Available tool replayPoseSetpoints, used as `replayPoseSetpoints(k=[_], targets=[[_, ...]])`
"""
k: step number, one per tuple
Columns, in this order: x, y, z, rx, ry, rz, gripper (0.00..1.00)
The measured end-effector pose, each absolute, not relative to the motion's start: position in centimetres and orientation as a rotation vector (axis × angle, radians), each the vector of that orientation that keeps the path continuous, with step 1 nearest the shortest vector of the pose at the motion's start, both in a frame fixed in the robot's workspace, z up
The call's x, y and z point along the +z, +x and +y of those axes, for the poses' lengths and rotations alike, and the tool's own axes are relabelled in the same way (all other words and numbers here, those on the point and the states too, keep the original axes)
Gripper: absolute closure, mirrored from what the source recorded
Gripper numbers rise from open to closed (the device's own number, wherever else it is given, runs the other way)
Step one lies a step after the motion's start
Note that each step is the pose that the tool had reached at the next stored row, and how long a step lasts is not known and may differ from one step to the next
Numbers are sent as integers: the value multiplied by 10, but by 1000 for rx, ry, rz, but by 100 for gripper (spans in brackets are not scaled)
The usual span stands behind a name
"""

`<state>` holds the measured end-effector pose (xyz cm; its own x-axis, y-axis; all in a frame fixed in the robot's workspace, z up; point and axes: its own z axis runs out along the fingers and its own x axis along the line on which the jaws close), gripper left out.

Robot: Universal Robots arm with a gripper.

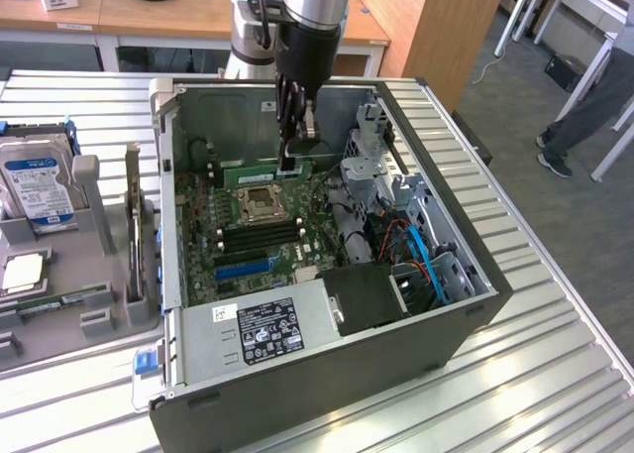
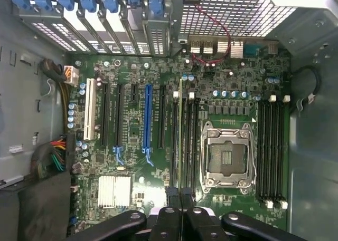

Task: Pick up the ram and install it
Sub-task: 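Insert the ram into the slot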

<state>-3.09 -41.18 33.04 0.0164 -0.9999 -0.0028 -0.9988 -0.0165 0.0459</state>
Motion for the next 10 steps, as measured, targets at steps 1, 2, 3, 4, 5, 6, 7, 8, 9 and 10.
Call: replayPoseSetpoints(k=[1,2,3,4,5,6,7,8,9,10], targets=[[329,-31,-412,-53,2217,-2181,89],[328,-31,-412,-53,2217,-2181,89],[326,-31,-412,-53,2217,-2181,89],[325,-31,-412,-53,2217,-2181,89],[324,-31,-412,-53,2217,-2181,89],[322,-31,-412,-53,2217,-2181,89],[321,-31,-412,-53,2217,-2181,89],[320,-31,-412,-53,2217,-2181,89],[319,-31,-412,-53,2217,-2181,89],[318,-31,-412,-53,2218,-2181,89]])
